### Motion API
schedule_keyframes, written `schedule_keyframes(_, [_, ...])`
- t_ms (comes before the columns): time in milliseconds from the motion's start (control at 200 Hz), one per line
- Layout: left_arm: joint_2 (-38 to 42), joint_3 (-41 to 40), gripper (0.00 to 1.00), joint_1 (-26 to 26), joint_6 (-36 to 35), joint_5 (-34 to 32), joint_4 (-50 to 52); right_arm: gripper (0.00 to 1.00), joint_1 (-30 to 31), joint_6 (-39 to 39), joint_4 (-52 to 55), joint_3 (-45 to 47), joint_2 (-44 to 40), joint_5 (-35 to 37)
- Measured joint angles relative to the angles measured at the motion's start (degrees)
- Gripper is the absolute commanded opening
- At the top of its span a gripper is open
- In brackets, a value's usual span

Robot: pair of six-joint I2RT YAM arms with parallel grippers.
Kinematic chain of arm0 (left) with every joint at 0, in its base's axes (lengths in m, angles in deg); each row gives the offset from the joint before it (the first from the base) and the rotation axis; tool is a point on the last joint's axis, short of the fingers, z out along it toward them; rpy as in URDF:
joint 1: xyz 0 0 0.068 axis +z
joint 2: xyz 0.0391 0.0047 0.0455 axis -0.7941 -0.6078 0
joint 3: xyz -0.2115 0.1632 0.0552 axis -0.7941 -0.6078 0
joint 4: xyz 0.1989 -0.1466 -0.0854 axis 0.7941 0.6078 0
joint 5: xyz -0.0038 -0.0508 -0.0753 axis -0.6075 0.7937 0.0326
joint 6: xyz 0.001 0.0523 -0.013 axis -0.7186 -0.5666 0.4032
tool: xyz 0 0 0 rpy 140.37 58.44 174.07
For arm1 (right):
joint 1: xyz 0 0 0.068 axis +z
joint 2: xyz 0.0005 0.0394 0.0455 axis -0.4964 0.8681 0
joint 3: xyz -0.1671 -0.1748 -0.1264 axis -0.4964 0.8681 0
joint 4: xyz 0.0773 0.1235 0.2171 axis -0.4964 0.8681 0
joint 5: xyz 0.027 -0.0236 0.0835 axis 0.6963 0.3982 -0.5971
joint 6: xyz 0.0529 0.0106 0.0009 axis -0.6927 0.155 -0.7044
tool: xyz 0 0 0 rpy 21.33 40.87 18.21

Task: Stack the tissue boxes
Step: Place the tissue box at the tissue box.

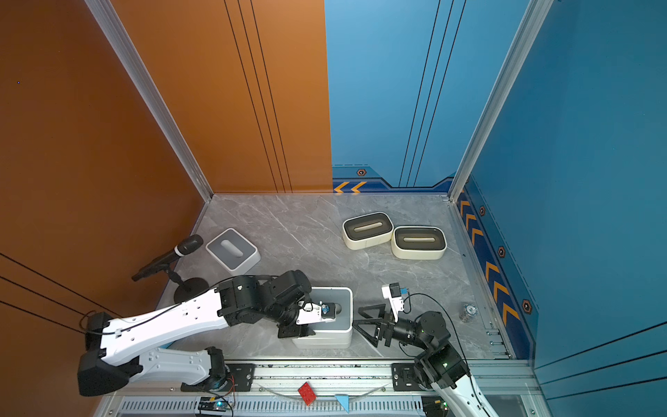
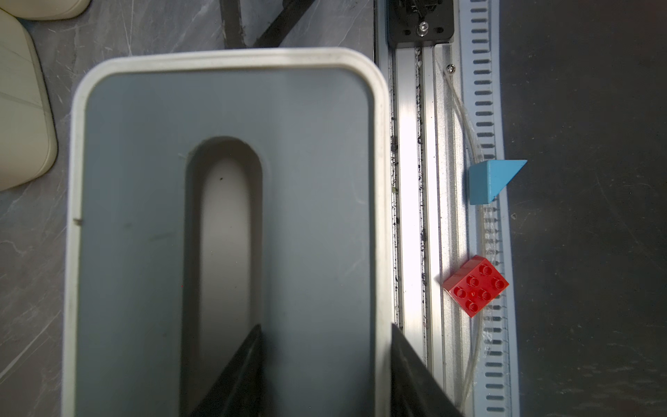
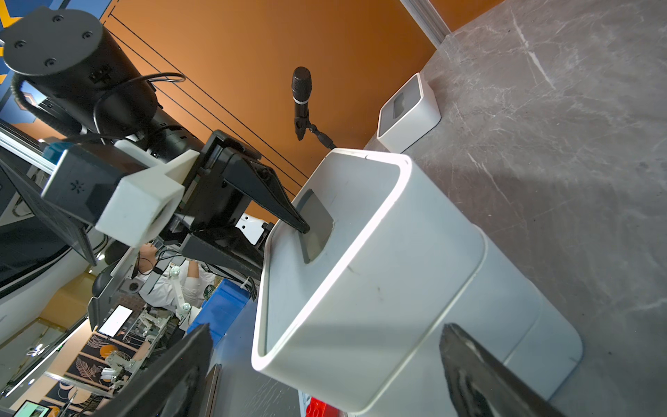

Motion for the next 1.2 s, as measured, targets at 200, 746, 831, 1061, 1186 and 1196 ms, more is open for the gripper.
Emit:
schedule_keyframes(200, [0.0, -0.02, 0.48, 0.0, 0.0, 0.02, -0.02, 1.0, 0.04, 0.0, 0.0, 0.02, 0.0, 0.31])
schedule_keyframes(746, [0.31, -0.11, 0.55, 0.0, -0.02, 0.24, -0.85, 1.0, 0.42, 0.02, 0.0, 0.0, 0.0, 1.11])
schedule_keyframes(831, [0.37, -0.11, 0.56, 0.0, -0.02, 0.28, -1.05, 1.0, 0.42, 0.02, 0.0, 0.0, 0.0, 1.14])
schedule_keyframes(1061, [0.37, -0.11, 0.57, 0.0, -0.02, 0.46, -1.27, 1.0, 0.42, 0.35, 0.0, 0.0, 0.0, 1.16])
schedule_keyframes(1186, [0.37, -0.11, 0.58, 0.0, -0.02, 0.46, -1.27, 1.0, 0.42, 0.44, 0.02, 0.0, 0.0, 1.27])
schedule_keyframes(1196, [0.37, -0.11, 0.58, 0.0, -0.02, 0.46, -1.29, 1.0, 0.42, 0.44, 0.0, 0.0, 0.0, 1.27])
